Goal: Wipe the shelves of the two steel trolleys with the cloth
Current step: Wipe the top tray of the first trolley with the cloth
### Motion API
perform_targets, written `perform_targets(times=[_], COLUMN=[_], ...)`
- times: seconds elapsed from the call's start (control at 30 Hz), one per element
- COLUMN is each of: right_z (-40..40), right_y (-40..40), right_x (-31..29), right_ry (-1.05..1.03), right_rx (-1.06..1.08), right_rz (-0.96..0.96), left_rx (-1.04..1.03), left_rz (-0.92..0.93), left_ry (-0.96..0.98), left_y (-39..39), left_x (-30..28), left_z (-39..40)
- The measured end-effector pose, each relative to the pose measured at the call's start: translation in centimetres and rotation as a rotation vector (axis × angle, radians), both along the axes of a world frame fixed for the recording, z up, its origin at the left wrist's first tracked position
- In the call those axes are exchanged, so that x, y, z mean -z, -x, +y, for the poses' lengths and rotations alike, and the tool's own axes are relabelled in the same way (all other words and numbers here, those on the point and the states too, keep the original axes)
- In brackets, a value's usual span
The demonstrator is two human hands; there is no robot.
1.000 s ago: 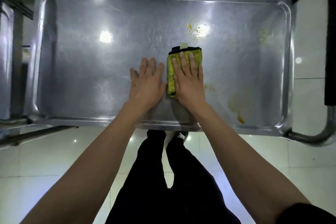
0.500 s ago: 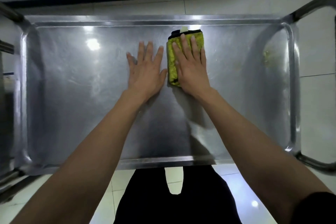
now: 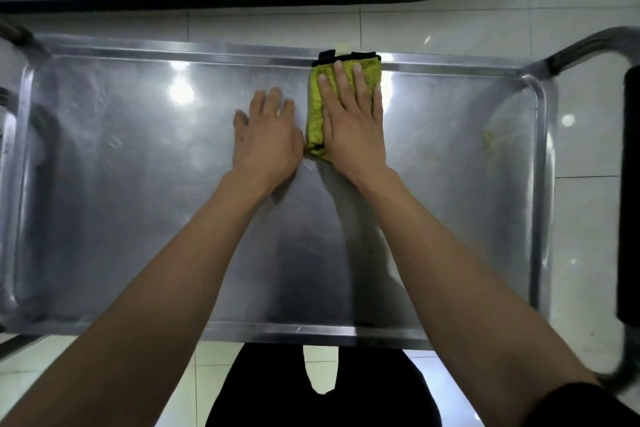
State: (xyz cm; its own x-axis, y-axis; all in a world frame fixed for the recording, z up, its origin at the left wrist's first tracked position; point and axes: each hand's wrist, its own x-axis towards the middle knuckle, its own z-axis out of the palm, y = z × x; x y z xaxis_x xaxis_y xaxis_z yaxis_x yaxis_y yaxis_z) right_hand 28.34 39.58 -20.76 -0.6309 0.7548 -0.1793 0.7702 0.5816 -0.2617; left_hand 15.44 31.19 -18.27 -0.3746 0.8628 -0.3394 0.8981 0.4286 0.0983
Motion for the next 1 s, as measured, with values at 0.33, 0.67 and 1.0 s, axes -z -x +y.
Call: perform_targets(times=[0.33,0.67,1.0], right_z=[5.1,11.0,6.5], right_y=[-9.9,-21.4,-17.2], right_x=[0.2,-0.5,0.3], right_ry=[-0.022,-0.025,-0.012], right_rx=[0.081,0.329,0.292], right_rz=[0.003,-0.027,-0.032], left_rx=[-0.018,0.027,0.156], left_rz=[-0.036,0.009,0.044], left_ry=[-0.061,-0.017,0.116], left_y=[-6.4,-7.4,-6.0], left_x=[-0.1,-0.2,-0.1], left_z=[4.8,5.1,3.6])
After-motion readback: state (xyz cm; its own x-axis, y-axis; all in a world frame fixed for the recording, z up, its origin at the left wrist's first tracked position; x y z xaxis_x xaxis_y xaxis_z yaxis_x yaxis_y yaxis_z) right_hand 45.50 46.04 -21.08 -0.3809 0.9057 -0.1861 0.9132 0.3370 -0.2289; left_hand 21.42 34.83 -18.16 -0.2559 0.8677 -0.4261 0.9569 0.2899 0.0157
